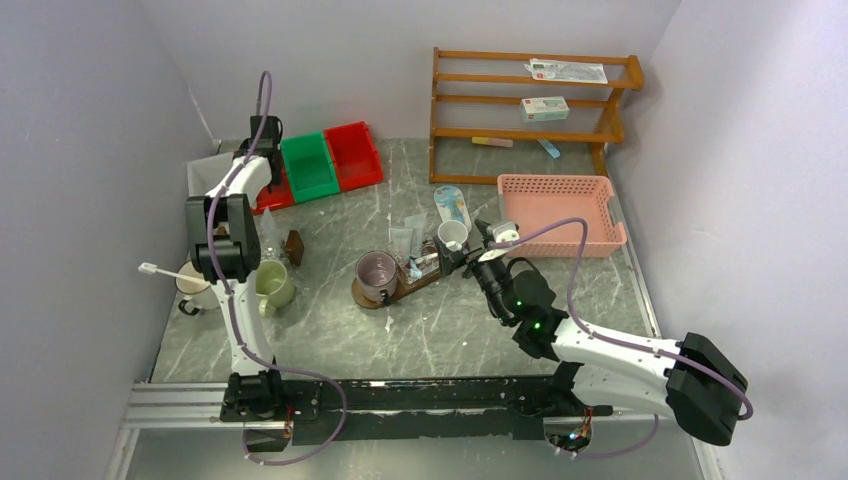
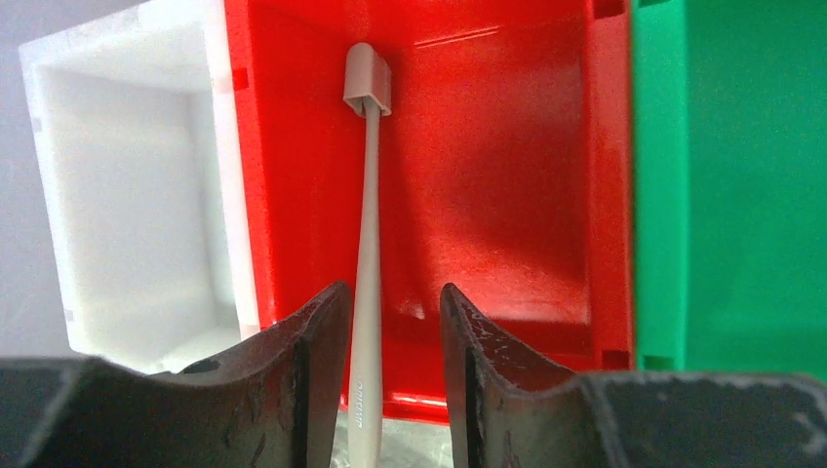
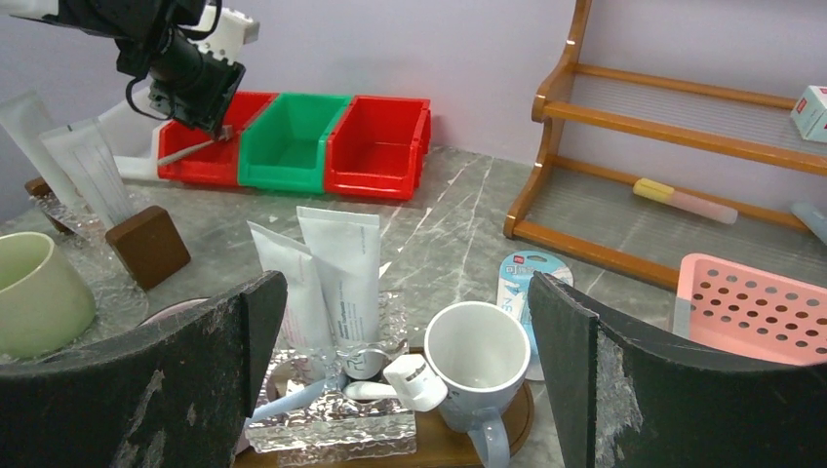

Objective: Prepare toiletry sets of a toothbrush and toothpaste on the tray
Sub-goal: Pick up the toothbrush from the storage box.

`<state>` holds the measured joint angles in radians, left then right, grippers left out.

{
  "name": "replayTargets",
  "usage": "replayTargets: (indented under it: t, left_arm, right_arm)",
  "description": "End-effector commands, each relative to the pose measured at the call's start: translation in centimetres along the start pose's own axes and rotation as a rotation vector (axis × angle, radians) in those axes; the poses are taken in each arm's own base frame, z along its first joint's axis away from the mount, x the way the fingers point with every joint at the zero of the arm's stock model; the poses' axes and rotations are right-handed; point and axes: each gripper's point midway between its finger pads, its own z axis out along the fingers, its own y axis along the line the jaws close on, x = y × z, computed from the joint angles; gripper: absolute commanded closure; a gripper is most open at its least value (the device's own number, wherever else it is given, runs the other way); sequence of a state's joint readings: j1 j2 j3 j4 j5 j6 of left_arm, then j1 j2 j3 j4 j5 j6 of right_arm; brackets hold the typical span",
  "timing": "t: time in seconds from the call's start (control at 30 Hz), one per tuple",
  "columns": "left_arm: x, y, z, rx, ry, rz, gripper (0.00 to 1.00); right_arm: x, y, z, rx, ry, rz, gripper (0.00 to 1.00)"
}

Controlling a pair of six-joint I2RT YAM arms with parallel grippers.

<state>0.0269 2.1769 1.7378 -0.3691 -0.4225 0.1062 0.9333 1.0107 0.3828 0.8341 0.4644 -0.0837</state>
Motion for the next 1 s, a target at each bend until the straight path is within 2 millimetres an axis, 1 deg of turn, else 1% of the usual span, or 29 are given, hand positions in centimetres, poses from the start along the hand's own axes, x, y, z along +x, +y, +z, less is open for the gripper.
replayTargets:
  t: [0.0, 0.2, 0.33, 0.43, 0.57, 0.7, 0.97]
  left_arm:
    - [0.2, 0.6, 0.6, -0.059, 0.027, 0.049, 0.56]
    - [1.2, 0.8, 1.8, -0.108, 0.040, 0.075, 0.57]
    - [1.8, 0.7, 2.6, -0.119, 0.059, 0.088, 0.57]
    - [2.7, 0.4, 3.5, -0.124, 0.086, 0.104, 0.56]
    - [4.3, -0.4, 4.9, -0.118, 0.134, 0.128, 0.57]
    - [4.6, -1.1, 5.3, -0.091, 0.138, 0.123, 0.60]
    - [3.6, -1.3, 5.0, -0.036, 0.112, 0.066, 0.71]
  right_arm:
    - [-0.2, -0.7, 0.1, 0.029, -0.019, -0.001, 0.00]
    - [-0.1, -0.7, 0.1, 0.025, -0.015, 0.000, 0.00]
    - [0.0, -0.7, 0.2, 0.025, -0.012, 0.000, 0.00]
    - [0.1, -0.7, 0.2, 0.024, -0.011, 0.001, 0.00]
    - [0.2, -0.8, 0.3, 0.026, -0.008, 0.003, 0.00]
    - [0.3, -0.7, 0.3, 0.022, -0.007, 0.006, 0.00]
    - [0.4, -0.6, 0.3, 0.016, -0.004, 0.011, 0.00]
